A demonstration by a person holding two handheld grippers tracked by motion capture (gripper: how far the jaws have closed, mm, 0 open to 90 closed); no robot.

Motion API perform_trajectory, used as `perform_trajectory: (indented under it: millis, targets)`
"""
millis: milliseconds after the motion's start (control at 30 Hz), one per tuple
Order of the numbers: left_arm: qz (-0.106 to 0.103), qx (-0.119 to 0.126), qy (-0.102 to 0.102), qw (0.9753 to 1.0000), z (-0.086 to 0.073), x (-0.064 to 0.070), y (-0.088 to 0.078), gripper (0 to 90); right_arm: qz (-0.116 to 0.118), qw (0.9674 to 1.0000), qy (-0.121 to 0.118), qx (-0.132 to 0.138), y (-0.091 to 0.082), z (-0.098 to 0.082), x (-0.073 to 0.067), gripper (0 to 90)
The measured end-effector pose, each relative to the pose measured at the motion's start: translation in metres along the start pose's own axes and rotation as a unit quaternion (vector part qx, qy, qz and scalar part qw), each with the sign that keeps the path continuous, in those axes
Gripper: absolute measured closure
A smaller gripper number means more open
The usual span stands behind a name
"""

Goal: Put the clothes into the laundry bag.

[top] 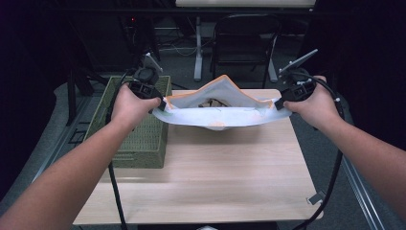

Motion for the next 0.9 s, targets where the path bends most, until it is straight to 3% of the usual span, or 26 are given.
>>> perform_trajectory:
  millis: [300, 567, 733, 900]
  targets:
    - [-0.020, -0.008, 0.006, 0.9998, -0.037, 0.001, 0.018, 88.4, 0.019, 0.9998, 0.000, -0.010, 0.014, -0.027, -0.008, 88.9]
    - [-0.025, 0.002, 0.002, 0.9997, -0.059, 0.002, 0.025, 88.4, 0.023, 0.9997, -0.006, 0.003, 0.019, -0.043, -0.017, 88.9]
    - [-0.027, -0.001, 0.006, 0.9996, -0.070, 0.004, 0.030, 88.4, 0.025, 0.9996, -0.012, -0.003, 0.022, -0.053, -0.021, 88.9]
    - [-0.030, -0.001, 0.011, 0.9995, -0.078, 0.009, 0.035, 88.4, 0.033, 0.9994, -0.004, -0.009, 0.027, -0.067, -0.022, 88.9]
Point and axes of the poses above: each handheld gripper's, and its own axes: y roughly forward along the jaws, z roughly out of its top, x roughly to its right, the point moved 7 cm from there along y, roughly forward along the jaws
